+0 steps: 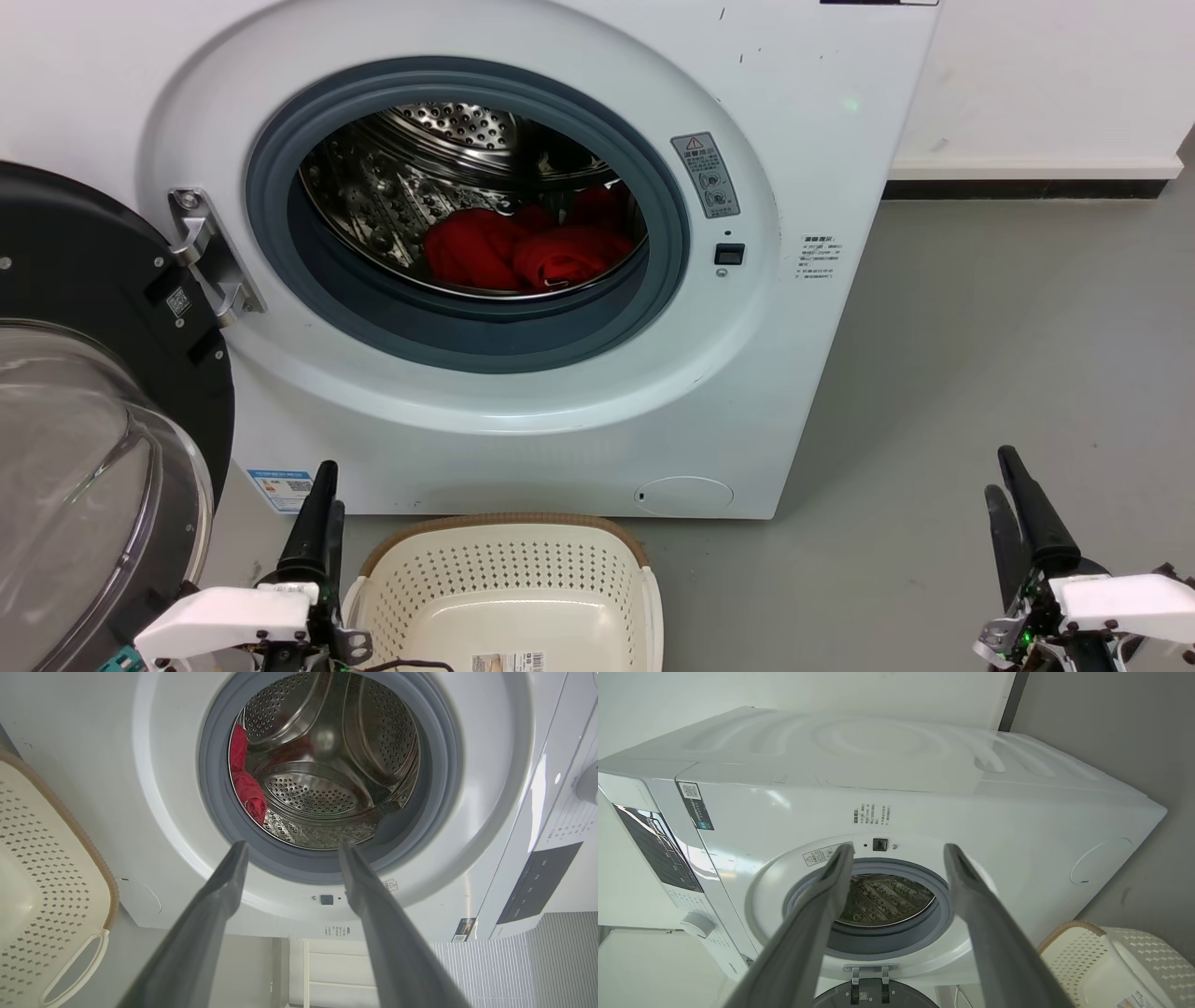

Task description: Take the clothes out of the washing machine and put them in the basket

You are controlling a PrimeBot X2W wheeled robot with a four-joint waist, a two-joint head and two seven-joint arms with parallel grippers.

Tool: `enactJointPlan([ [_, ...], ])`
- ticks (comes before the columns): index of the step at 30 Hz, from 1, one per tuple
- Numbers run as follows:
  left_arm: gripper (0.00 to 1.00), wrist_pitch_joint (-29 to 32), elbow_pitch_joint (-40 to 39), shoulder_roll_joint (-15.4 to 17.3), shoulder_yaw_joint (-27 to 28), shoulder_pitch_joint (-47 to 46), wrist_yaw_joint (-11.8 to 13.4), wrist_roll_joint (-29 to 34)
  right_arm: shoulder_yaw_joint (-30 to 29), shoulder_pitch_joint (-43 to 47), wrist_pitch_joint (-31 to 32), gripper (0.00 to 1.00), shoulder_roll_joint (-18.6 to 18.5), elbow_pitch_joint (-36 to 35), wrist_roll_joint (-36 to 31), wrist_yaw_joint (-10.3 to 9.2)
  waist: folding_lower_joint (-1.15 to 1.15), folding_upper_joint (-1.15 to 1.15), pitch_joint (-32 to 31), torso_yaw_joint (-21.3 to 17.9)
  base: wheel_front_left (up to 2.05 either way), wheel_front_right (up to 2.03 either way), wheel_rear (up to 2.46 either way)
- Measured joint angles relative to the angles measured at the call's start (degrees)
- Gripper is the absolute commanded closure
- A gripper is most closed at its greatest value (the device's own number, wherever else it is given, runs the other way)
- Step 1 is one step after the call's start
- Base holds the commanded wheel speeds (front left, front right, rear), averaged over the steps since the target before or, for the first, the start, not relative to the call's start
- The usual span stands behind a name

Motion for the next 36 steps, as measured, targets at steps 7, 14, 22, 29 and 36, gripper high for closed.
enactJointPlan([
  [7,0.00,-1.87,-2.44,0.00,-1.29,0.33,1.78,8.05,0.26,0.46,-1.82,0.00,0.10,-2.98,-8.94,0.00,0.00,0.00,0.13,0.00,0.00,0.00,0.00],
  [14,0.00,-3.52,-4.48,0.02,-2.82,0.57,3.78,15.29,1.52,1.43,-3.48,0.00,0.13,-5.77,-18.80,0.00,0.00,0.00,0.24,0.00,0.00,0.00,0.00],
  [22,0.00,-5.27,-5.93,0.03,-4.27,1.30,6.12,24.04,2.90,2.19,-5.25,0.00,0.13,-7.92,-30.17,0.00,0.00,0.00,0.32,-0.04,0.00,0.00,0.00],
  [29,0.00,-6.71,-6.72,0.05,-5.75,1.68,8.04,32.03,3.68,2.96,-6.79,0.00,0.13,-8.79,-37.90,0.00,0.00,0.00,0.30,-0.06,0.00,0.00,0.00],
  [36,0.00,-8.04,-7.51,0.08,-6.79,2.40,9.22,37.77,4.13,3.88,-8.04,0.00,0.13,-9.89,-44.31,0.00,0.00,0.00,0.22,-0.06,0.00,0.00,0.00],
])
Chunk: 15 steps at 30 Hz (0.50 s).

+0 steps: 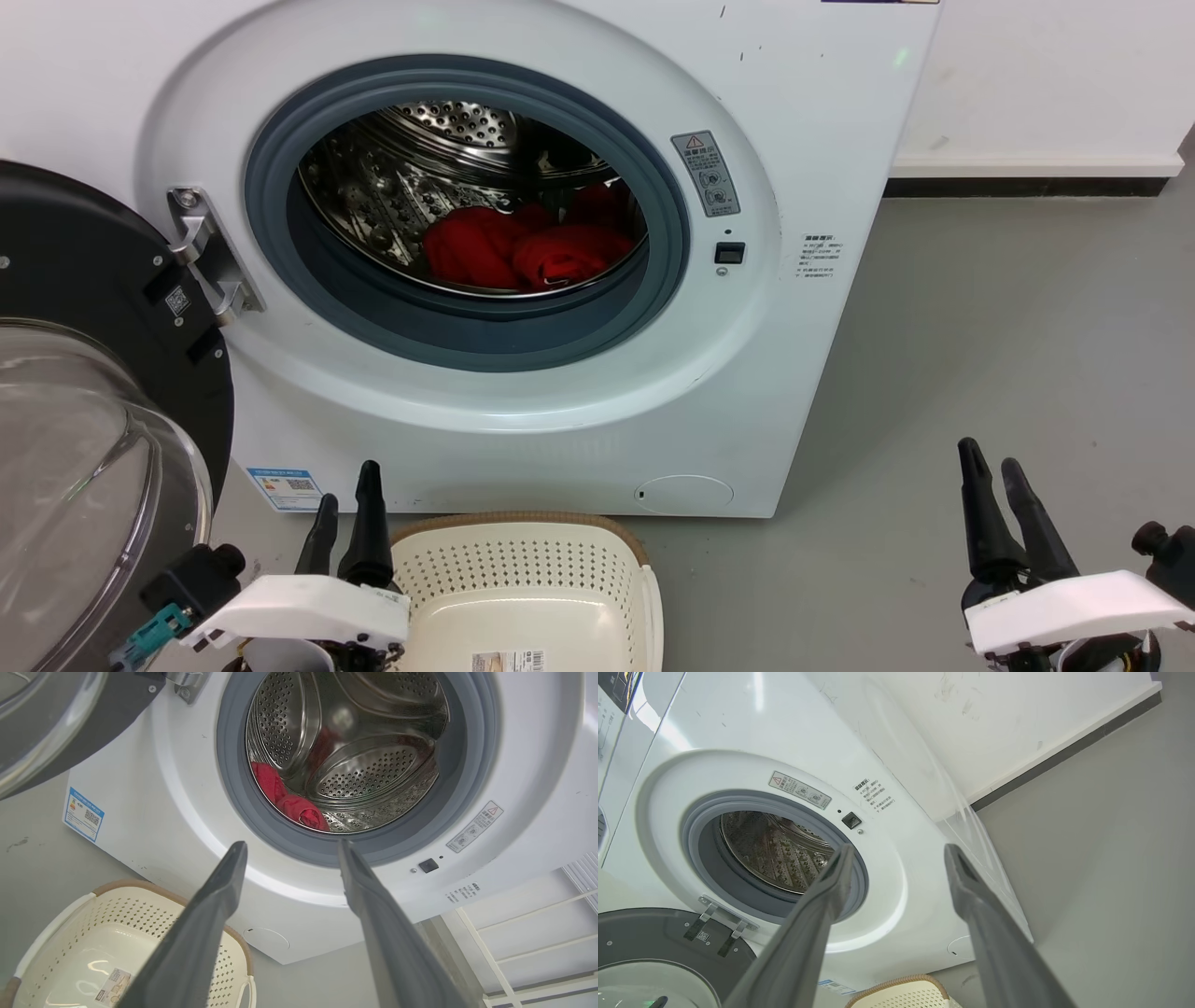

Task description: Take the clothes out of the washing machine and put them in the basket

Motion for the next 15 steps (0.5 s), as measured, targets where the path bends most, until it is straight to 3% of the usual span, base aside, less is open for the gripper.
enactJointPlan([
  [15,0.00,-2.57,-1.69,0.04,-2.01,1.41,1.53,10.88,0.51,1.33,-2.61,0.00,-0.01,-3.53,-12.28,0.01,0.00,0.00,-0.23,-0.04,0.00,0.00,0.00],
])
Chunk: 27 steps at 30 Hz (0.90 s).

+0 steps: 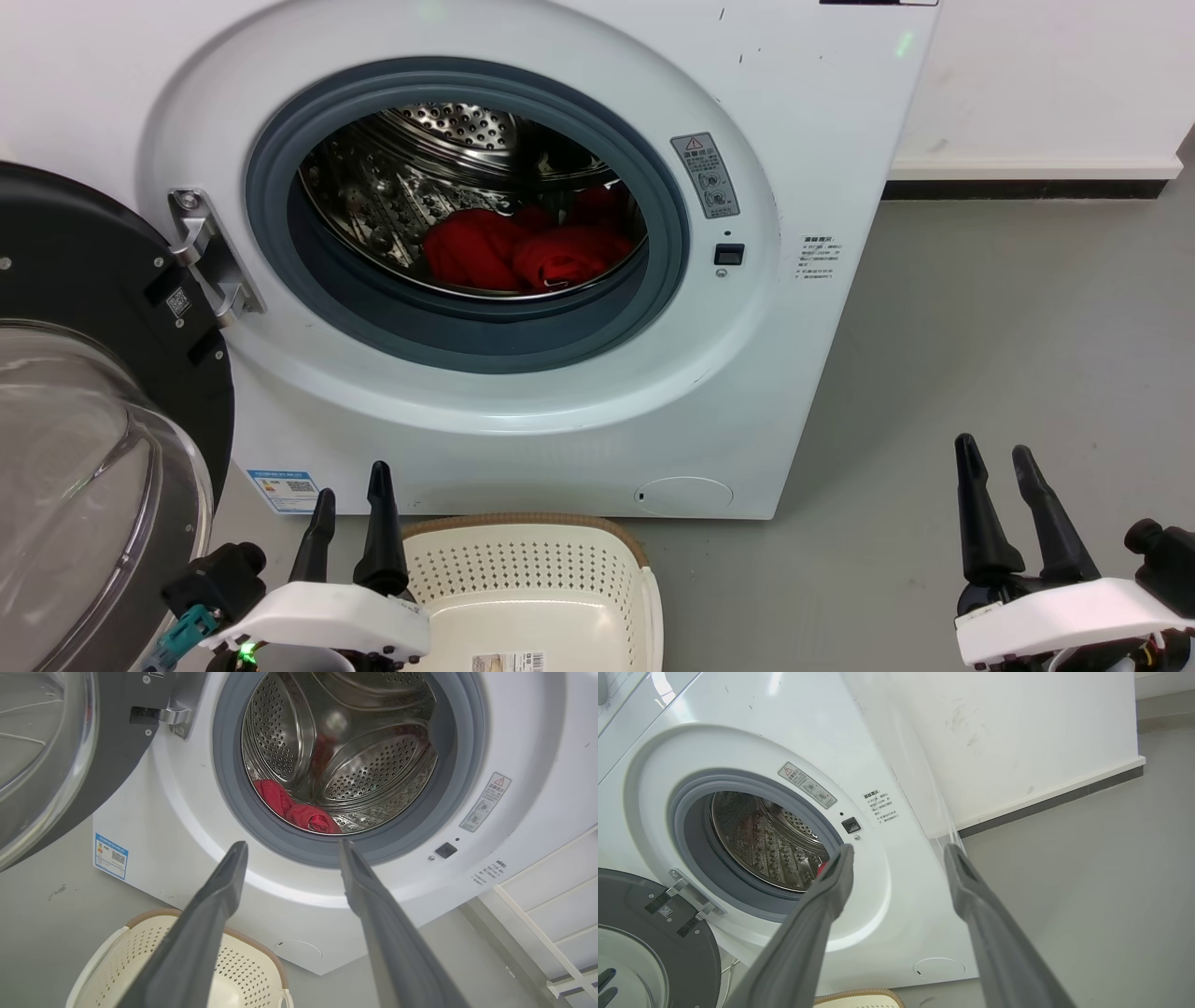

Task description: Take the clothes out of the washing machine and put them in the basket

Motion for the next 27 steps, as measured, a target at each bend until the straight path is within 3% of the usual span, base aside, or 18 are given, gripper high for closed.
enactJointPlan([
  [27,0.00,-4.09,-2.03,0.10,-1.96,1.93,1.99,15.81,0.37,2.13,-4.19,0.00,-0.01,-3.50,-18.31,0.00,0.00,0.00,-0.07,-0.08,0.00,0.00,0.00],
])
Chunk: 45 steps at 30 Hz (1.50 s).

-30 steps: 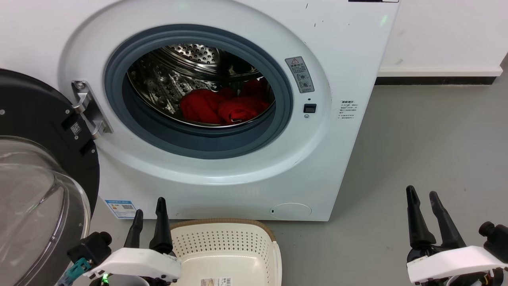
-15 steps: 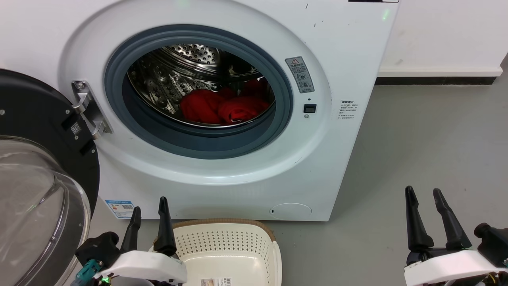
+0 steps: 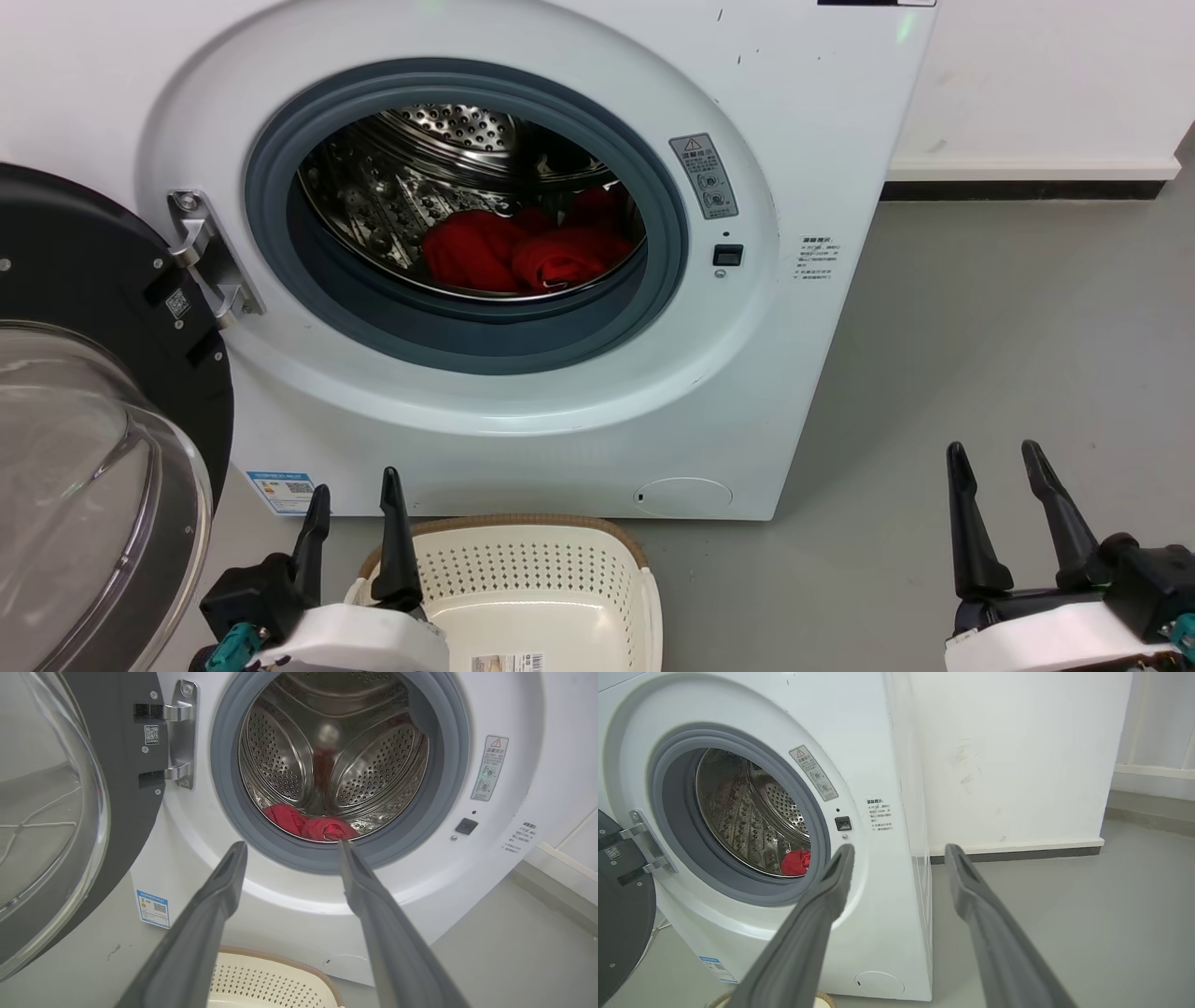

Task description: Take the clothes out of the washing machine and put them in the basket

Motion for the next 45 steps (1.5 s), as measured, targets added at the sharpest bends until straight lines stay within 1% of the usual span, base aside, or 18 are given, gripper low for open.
enactJointPlan([
  [18,0.00,-2.22,0.24,0.03,-0.91,1.04,1.27,7.51,0.13,1.34,-2.08,0.00,-0.01,-1.35,-7.03,0.01,0.00,0.00,-0.13,-0.11,0.00,0.00,0.00],
  [20,0.00,-2.63,0.21,0.03,-1.10,1.42,1.34,9.01,0.03,1.54,-2.59,0.00,-0.01,-1.31,-8.18,0.01,0.00,0.00,-0.10,-0.15,0.00,0.00,0.00],
  [32,0.00,-3.86,0.19,0.07,-1.35,1.95,1.35,12.98,0.07,2.37,-3.75,0.00,-0.02,-1.52,-11.61,0.01,0.00,0.00,-0.16,-0.17,0.00,0.00,0.00],
  [45,0.00,-3.96,1.57,0.08,-1.57,2.36,1.49,13.32,-0.09,2.76,-3.99,0.00,-0.03,-0.54,-10.40,0.01,0.00,0.00,-0.41,0.12,0.00,0.00,0.00],
])
